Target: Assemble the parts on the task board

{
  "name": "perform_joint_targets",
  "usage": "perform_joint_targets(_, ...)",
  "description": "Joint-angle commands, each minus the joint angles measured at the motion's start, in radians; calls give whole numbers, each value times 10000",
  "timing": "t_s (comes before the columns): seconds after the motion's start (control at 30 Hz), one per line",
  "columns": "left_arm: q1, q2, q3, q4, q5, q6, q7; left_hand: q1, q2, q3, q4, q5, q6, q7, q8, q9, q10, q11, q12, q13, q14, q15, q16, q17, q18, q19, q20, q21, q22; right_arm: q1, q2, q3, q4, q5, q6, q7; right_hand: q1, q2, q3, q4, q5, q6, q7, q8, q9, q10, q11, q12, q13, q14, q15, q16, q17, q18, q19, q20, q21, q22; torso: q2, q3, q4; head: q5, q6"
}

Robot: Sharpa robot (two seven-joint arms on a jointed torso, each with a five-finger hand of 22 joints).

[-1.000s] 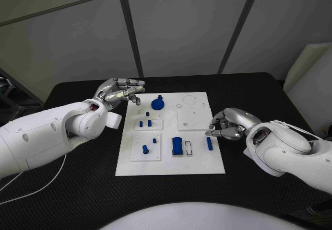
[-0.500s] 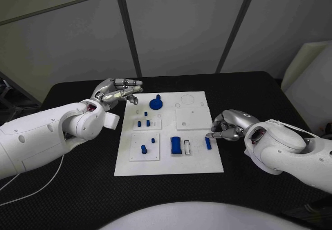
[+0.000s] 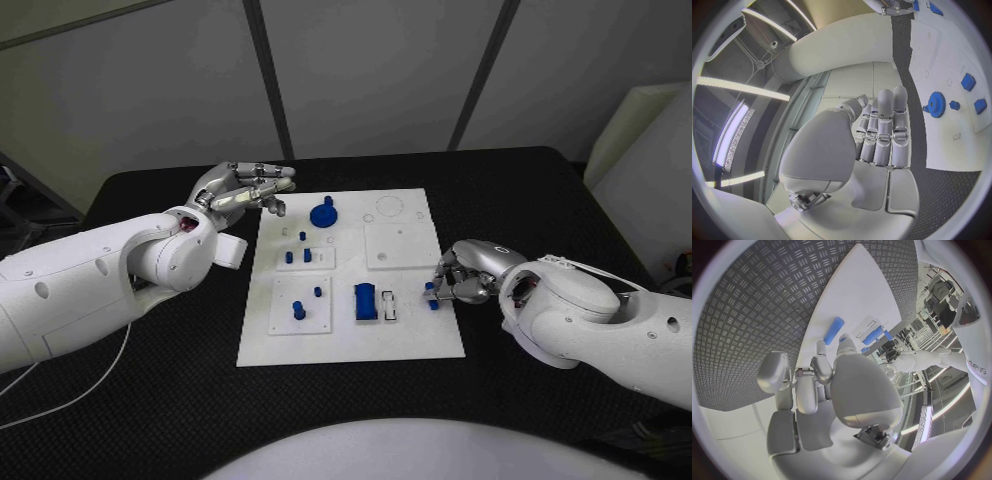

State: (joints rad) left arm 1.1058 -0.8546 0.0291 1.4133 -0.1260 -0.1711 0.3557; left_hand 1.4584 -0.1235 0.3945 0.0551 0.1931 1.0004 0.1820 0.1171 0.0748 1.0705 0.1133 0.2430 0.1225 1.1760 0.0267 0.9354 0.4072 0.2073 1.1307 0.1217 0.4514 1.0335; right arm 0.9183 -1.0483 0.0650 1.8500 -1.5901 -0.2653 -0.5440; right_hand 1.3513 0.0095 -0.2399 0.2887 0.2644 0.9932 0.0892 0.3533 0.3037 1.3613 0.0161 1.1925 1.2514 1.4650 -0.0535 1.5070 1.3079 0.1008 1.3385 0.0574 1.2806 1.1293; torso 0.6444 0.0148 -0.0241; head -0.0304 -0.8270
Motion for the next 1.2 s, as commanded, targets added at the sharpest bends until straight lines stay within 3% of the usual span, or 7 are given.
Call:
perform_joint_targets(0.03,11,-1,7,24,14,44,30,81,-1,-22,-51,31,-31,31,42,-17,-83,0,39,-16,-40,0,-64,-13,-256,-46,-14,38,9,-10,13,-2,-12,33,348,-58,-65,7,-51,-12,39,60,6,-28,9,33,-23,39,10,767,18,-43,1193,-82,-29,30,-35,-10,-1,-1,-3,2,-18)
perform_joint_targets(0.3,11,-12,7,24,14,46,32,81,-1,-22,-51,31,-31,31,42,-17,-83,0,39,-16,-40,0,-64,-13,-256,-46,-14,38,9,-62,102,-5,-78,-156,577,-98,15,20,-66,-47,78,147,-26,-2,47,26,-52,34,11,766,-5,-49,1186,-80,-34,14,-44,-17,1,6,-11,11,-37)
perform_joint_targets(0.47,11,-13,8,28,14,48,30,81,-1,-22,-51,31,-31,31,42,-17,-83,0,39,-16,-40,0,-64,-13,-256,-46,-14,38,9,-123,217,-7,-133,-628,798,-123,610,28,38,-332,109,170,-53,-26,97,4,-89,14,10,768,-44,-50,1196,-74,-52,-23,-74,-45,1,-1,-4,18,-36)
perform_joint_targets(0.67,11,-19,8,29,14,49,23,81,-1,-22,-51,31,-31,31,42,-17,-83,0,39,-16,-40,0,-64,-13,-256,-46,-14,38,9,-190,358,-14,-155,-1512,1257,-163,1656,69,307,-928,-796,209,-52,-87,148,-23,-103,-28,1,796,-63,19,1356,-61,-108,-49,-156,-128,-7,-5,11,16,-50)
perform_joint_targets(0.8,11,-21,8,31,14,49,23,81,-1,-22,-51,31,-31,31,42,-17,-83,0,39,-16,-40,0,-64,-13,-256,-46,-14,38,9,-207,414,-18,-159,-1851,1452,-179,1967,130,466,-1110,-875,229,-47,-136,150,-38,-102,-53,-8,801,-59,30,1385,-61,-114,-51,-171,-136,-11,-3,-2,39,-51)
perform_joint_targets(1.0,11,-22,8,40,14,50,22,88,-2,-6,-68,32,-32,35,44,-17,-88,3,46,-19,-46,0,-65,-18,-257,-55,-16,46,23,-216,517,-21,-197,-2124,1618,-228,1937,139,543,-1091,-421,256,-24,-248,134,-53,-81,-91,-24,798,-42,24,1384,-63,-109,-41,-181,-135,-7,-3,-3,42,-58)
perform_joint_targets(1.2,11,-25,8,47,14,50,22,88,-2,-6,-68,32,-32,35,44,-17,-88,3,46,-19,-46,0,-65,-18,-257,-55,-16,46,23,-218,525,-21,-159,-1683,1354,-301,1809,196,669,-932,532,345,-75,-355,128,-22,-109,-76,2,804,-69,32,1411,-66,-76,-52,-163,-97,-1,0,5,55,-76)
